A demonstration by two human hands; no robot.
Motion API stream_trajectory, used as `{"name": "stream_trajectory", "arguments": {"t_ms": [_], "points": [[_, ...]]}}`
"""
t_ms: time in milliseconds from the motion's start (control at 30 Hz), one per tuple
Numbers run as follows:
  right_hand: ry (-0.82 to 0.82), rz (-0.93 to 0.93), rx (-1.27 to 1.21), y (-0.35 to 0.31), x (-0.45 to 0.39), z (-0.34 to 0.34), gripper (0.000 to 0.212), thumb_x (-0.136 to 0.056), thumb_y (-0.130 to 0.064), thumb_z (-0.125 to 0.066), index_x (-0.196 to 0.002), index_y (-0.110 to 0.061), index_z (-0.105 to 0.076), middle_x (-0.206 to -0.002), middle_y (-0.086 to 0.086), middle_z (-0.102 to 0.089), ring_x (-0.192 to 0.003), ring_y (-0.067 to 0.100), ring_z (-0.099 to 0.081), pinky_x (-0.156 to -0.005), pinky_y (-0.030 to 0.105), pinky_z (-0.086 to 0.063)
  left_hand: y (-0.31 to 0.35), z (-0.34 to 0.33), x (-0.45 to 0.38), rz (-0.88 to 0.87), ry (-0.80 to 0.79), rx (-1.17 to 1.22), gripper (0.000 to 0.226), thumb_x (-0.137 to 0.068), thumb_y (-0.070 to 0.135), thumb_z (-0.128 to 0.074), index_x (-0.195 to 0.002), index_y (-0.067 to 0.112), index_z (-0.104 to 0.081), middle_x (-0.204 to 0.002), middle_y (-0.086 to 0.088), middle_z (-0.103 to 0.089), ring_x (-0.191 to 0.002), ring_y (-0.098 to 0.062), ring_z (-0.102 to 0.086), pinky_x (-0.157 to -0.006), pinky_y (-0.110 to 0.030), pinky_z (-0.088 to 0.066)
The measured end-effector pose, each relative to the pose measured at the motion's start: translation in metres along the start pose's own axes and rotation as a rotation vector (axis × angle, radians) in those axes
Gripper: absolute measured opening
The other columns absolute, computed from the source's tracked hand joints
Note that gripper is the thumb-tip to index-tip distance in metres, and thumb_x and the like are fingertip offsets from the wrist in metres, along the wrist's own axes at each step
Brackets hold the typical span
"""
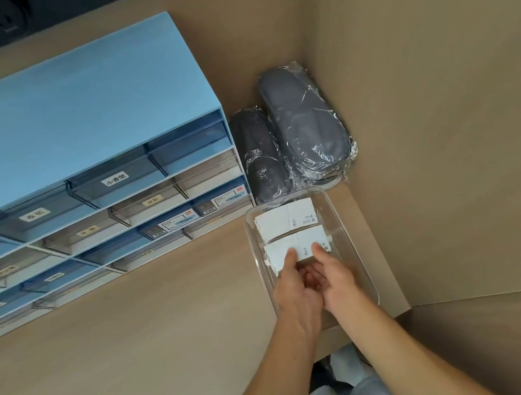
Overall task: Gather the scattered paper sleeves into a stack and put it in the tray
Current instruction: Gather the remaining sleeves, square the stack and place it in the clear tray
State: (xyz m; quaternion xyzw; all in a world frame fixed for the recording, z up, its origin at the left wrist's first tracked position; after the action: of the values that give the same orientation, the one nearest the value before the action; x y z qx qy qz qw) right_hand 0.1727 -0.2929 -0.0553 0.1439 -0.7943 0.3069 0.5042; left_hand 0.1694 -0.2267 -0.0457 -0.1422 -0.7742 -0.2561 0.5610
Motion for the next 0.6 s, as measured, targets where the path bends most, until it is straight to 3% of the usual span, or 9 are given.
{"name": "stream_trajectory", "arguments": {"t_ms": [167,267,333,433,533,600], "points": [[0.089,0.018,0.055,-0.002,-0.016,-0.001,0.046,-0.088,-0.025,-0.072,-0.119,0.008,-0.064,-0.109,0.022,-0.069,-0.075,0.026,-0.062,-0.066,0.032,-0.052,0.005,-0.002,-0.008,-0.006,0.052,-0.024,0.022,-0.087,0.015,-0.076,-0.103,0.003,-0.068,-0.072,-0.01,-0.064,-0.041,-0.013,-0.054,-0.033,-0.017,-0.044],[0.116,0.044,0.07,-0.005,-0.024,0.0,0.044,-0.088,-0.022,-0.072,-0.118,0.008,-0.065,-0.116,0.027,-0.069,-0.092,0.034,-0.068,-0.087,0.042,-0.058,0.007,-0.004,-0.009,-0.002,0.08,-0.007,0.019,-0.085,0.009,-0.077,-0.1,0.0,-0.071,-0.075,-0.013,-0.068,-0.05,-0.017,-0.059,-0.036,-0.02,-0.049],[0.119,0.044,0.087,-0.006,-0.027,0.001,0.042,-0.088,-0.02,-0.072,-0.118,0.009,-0.064,-0.117,0.029,-0.069,-0.098,0.038,-0.069,-0.092,0.045,-0.056,0.006,-0.005,-0.01,0.0,0.092,0.013,0.013,-0.085,0.006,-0.077,-0.092,-0.001,-0.07,-0.072,-0.013,-0.067,-0.045,-0.017,-0.058,-0.035,-0.019,-0.048],[0.144,0.05,0.128,-0.007,-0.028,0.001,0.04,-0.089,-0.018,-0.071,-0.117,0.009,-0.064,-0.115,0.029,-0.069,-0.09,0.036,-0.068,-0.083,0.043,-0.058,0.004,-0.003,-0.013,-0.006,0.123,0.008,0.017,-0.084,0.008,-0.078,-0.077,0.001,-0.064,-0.065,-0.012,-0.062,-0.033,-0.015,-0.055,-0.032,-0.019,-0.046],[0.173,0.056,0.176,-0.008,-0.031,0.002,0.038,-0.089,-0.019,-0.071,-0.115,0.009,-0.065,-0.109,0.028,-0.071,-0.079,0.033,-0.068,-0.08,0.044,-0.059,0.003,-0.001,-0.016,-0.007,0.152,-0.03,0.02,-0.083,0.012,-0.08,-0.076,0.001,-0.064,-0.065,-0.012,-0.064,-0.044,-0.019,-0.057,-0.033,-0.021,-0.048],[0.205,0.063,0.246,-0.008,-0.032,0.005,0.04,-0.089,-0.022,-0.072,-0.111,0.011,-0.067,-0.095,0.024,-0.071,-0.065,0.028,-0.065,-0.069,0.041,-0.058,0.003,-0.001,-0.016,-0.004,0.166,-0.058,0.022,-0.084,0.013,-0.079,-0.075,0.001,-0.063,-0.063,-0.012,-0.063,-0.045,-0.019,-0.056,-0.035,-0.024,-0.051]]}}
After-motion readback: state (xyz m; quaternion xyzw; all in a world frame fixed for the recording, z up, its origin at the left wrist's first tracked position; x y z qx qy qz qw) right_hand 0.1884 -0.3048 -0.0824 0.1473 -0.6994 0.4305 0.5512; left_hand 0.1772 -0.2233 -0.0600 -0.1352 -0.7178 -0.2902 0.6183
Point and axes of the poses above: each hand's wrist, its own x-axis away from the middle knuckle, its own z-axis out of the back of the hand, y = z × x, the point moved 7 cm from there along -x, towards the middle knuckle
